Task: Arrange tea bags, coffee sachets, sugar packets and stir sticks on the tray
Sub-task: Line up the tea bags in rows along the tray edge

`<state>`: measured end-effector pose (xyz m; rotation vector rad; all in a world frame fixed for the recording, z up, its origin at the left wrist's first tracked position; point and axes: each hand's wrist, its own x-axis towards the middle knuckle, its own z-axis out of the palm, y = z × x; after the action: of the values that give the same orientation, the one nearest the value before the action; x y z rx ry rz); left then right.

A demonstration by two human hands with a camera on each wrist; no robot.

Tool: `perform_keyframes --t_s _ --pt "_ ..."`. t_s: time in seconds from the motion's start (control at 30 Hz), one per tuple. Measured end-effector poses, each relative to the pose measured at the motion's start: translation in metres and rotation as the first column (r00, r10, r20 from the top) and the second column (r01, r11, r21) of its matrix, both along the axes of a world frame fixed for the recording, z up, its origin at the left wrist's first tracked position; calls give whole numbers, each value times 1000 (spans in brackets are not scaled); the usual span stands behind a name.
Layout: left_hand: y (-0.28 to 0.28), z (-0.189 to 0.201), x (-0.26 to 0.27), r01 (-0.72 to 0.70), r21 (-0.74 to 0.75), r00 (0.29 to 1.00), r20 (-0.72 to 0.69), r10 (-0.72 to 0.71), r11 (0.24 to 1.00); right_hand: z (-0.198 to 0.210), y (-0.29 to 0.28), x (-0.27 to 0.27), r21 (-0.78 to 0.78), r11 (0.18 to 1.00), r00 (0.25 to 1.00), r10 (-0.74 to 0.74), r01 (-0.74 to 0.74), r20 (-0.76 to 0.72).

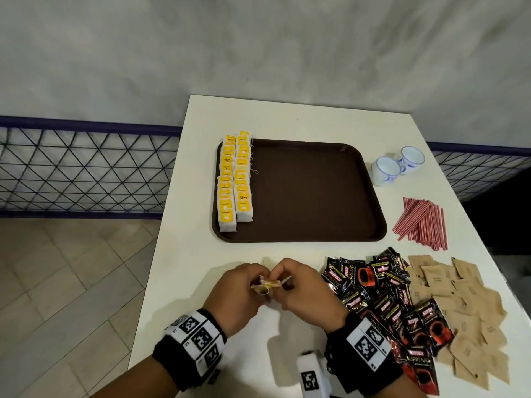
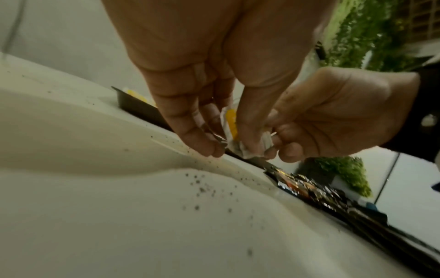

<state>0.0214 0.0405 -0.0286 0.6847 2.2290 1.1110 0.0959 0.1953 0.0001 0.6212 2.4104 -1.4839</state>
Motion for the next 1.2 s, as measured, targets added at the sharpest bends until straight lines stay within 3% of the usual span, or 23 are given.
perform_keyframes --t_s 0.13,0.3,0.93,1.2 --pt "1 4 -16 -136 177 989 76 125 975 12 7 -18 -216 968 988 -145 129 -59" --pt "4 11 -38 -303 274 921 330 206 913 23 12 -45 -394 900 977 -214 188 -22" --pt "7 6 -99 -381 318 893 370 256 868 25 21 -117 -486 863 990 -131 140 54" --pt "7 6 -105 -451 281 861 385 331 847 19 27 -126 -432 883 980 -198 185 14"
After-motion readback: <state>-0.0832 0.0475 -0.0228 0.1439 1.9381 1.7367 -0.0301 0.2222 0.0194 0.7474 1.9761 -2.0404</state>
